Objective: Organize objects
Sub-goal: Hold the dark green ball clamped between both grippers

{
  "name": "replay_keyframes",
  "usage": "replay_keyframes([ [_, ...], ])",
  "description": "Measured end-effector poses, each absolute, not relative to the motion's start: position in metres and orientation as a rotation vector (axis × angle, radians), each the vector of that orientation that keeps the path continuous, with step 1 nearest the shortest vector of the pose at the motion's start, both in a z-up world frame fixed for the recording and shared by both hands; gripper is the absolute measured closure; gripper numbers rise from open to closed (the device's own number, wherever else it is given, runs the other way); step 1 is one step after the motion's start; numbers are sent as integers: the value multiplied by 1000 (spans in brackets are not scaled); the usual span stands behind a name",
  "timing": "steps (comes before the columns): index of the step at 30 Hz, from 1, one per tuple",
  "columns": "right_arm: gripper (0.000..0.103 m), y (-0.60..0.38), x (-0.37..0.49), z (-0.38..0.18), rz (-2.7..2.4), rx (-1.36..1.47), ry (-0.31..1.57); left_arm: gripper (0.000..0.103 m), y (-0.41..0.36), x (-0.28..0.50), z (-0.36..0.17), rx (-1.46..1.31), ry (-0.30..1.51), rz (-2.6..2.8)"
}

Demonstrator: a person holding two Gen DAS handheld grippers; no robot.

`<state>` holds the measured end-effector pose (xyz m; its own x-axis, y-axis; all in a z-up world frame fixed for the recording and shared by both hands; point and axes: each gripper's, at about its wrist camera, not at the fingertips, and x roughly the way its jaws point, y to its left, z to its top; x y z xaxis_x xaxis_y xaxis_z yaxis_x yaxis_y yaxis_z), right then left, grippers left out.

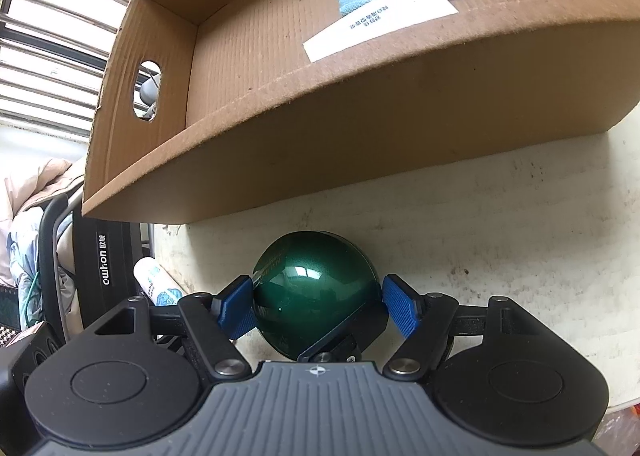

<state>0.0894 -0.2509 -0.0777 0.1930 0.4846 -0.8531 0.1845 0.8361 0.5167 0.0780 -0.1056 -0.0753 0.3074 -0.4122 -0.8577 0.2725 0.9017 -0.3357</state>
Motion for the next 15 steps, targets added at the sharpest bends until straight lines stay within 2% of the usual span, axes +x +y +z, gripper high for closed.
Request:
replay_keyframes([
  [13,27,-251,89,-79,225,588,1391,21,-107,84,-81,-133,1173,-466],
  [15,27,-251,89,-80,226,586,1392,21,-100,66,-76,-134,1174,-470],
])
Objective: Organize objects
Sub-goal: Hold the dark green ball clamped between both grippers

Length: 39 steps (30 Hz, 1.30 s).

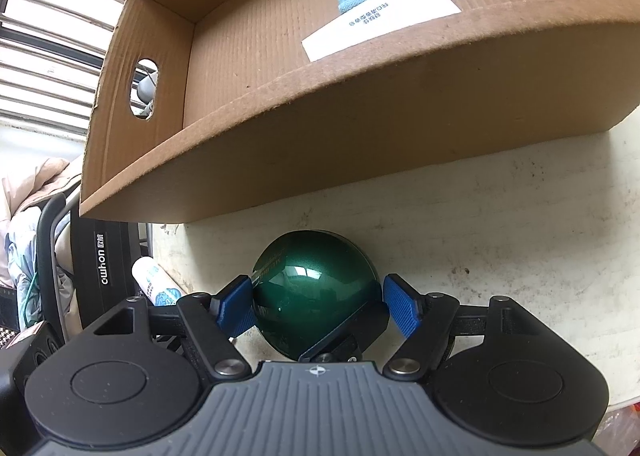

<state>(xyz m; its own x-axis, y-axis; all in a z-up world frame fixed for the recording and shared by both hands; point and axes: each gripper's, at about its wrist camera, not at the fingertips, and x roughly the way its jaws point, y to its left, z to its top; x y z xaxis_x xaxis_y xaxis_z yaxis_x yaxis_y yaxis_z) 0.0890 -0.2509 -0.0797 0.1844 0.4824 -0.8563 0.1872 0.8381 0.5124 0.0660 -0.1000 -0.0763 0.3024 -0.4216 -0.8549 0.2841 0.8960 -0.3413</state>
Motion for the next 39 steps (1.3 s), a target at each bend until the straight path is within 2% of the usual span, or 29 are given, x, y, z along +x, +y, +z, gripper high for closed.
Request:
replay_keyframes([
  [19,23,-253,89,-82,217,594,1423,10,-106,66,-83,-131,1189,-490],
  [33,19,-251,87,-82,232,559,1428,10,-115,60,-86,-91,1156,-476],
  [37,18,-251,88,-82,235,552,1427,11,-116,58,-86,-88,1149,-476],
  [39,18,-252,88,-82,237,553,1427,15,-117,58,-86,-78,1143,-471],
])
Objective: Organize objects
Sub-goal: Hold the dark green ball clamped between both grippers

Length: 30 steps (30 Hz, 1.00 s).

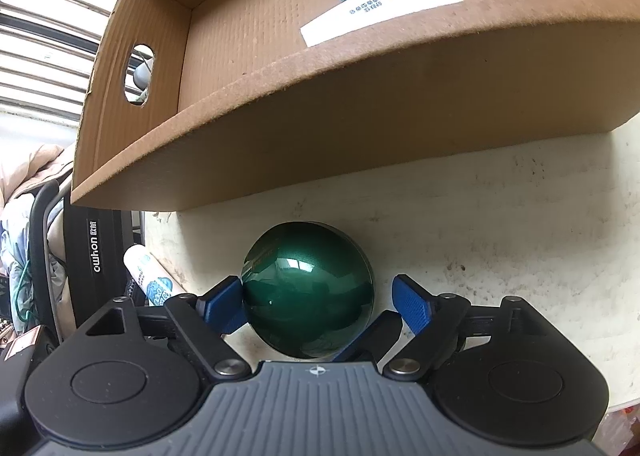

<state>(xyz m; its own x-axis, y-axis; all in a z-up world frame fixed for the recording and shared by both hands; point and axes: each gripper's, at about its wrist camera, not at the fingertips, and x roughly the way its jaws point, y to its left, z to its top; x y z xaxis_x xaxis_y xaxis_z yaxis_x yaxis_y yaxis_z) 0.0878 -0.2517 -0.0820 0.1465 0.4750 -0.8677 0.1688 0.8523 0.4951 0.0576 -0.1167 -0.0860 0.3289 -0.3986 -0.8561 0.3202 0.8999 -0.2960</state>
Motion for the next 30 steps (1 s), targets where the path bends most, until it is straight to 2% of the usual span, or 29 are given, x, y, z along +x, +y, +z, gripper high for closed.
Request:
replay_keyframes([
  [19,18,-251,88,-72,235,478,1426,16,-119,45,-87,-53,1131,-468],
  [30,16,-254,92,-82,256,527,1436,16,-121,42,-89,-57,1125,-463],
])
